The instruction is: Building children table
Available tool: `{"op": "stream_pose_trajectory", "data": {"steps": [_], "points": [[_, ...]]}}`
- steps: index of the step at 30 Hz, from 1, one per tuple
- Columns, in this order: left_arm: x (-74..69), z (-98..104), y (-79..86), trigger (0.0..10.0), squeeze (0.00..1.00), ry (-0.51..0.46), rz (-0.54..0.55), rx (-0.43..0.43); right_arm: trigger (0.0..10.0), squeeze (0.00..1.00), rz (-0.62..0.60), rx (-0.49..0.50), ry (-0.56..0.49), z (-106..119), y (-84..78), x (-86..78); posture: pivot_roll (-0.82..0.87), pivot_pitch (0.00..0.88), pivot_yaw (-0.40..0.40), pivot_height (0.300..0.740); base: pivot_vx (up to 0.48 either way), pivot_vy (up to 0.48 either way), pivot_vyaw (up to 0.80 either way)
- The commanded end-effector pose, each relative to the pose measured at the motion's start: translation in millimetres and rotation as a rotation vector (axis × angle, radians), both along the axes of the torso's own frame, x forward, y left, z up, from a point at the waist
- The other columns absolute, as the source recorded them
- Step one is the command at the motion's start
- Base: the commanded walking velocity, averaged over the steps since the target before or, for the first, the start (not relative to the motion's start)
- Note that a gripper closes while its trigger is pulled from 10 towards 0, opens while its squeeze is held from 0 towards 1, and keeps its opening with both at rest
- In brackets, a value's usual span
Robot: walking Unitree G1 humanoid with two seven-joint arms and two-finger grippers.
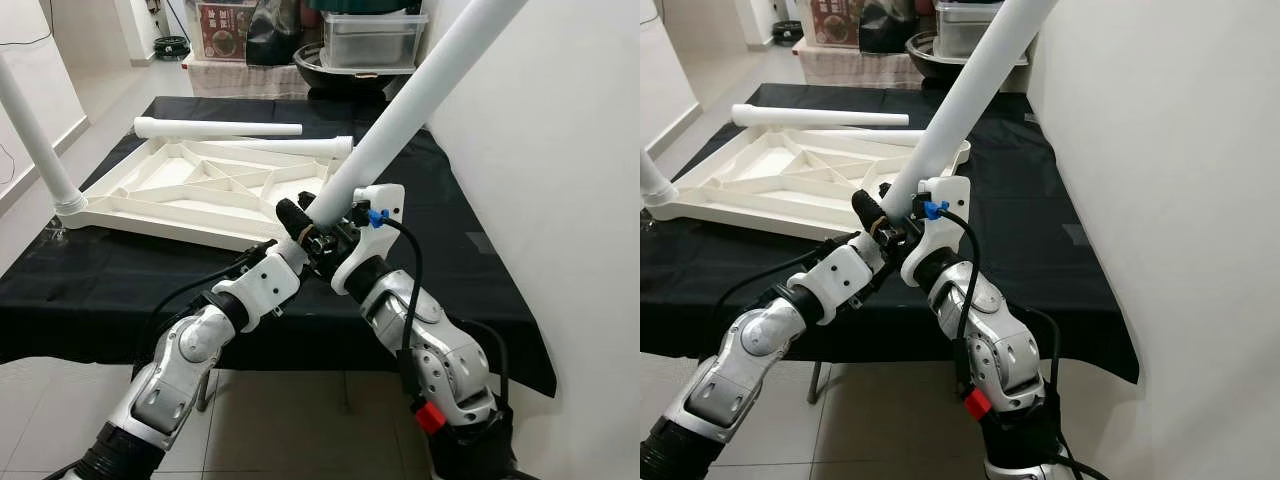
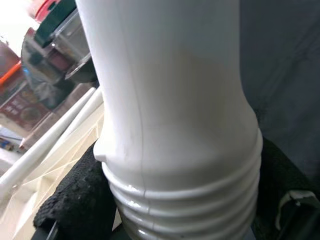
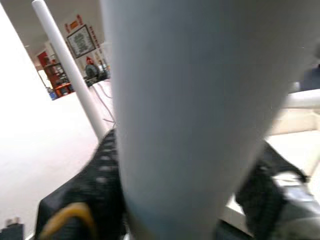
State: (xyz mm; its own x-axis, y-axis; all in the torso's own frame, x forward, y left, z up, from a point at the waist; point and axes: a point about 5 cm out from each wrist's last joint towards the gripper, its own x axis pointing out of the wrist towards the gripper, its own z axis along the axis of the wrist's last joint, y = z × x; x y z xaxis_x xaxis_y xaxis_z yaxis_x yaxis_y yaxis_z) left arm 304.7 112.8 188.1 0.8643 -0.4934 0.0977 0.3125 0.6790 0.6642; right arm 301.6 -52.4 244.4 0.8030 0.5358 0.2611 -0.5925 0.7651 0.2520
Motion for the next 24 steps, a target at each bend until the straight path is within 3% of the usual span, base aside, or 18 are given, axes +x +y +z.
{"op": "stream_pose_trajectory", "data": {"steps": [1,3,4,13,24], "points": [[-2.2,1.7,1.1,10.0,0.00,-0.014,0.010,-0.009,10.0,1.00,-0.055,0.022,0.007,-1.6,-7.4,4.0,0.06,0.078,-0.029,0.740,0.000,0.000,0.00],[-3.6,1.0,0.7,10.0,0.00,-0.014,0.005,-0.007,10.0,0.96,-0.077,0.031,0.009,-0.8,-9.9,6.2,0.06,0.076,-0.028,0.740,0.000,0.000,0.00],[-5.2,0.2,0.5,10.0,0.00,-0.014,0.001,-0.006,10.0,0.00,-0.096,0.037,0.009,0.2,-12.8,8.2,0.06,0.075,-0.028,0.740,0.000,0.000,0.00],[-13.3,-7.9,0.2,10.0,0.00,0.011,-0.018,-0.006,10.0,0.00,-0.124,0.106,0.020,5.2,-18.3,11.9,0.06,0.069,-0.029,0.740,0.000,0.000,0.00],[-19.5,-12.8,-0.2,10.0,0.00,0.026,-0.039,0.015,10.0,0.00,-0.028,0.215,0.065,10.1,-12.9,9.4,0.06,0.070,-0.028,0.740,0.000,0.000,0.00]]}}
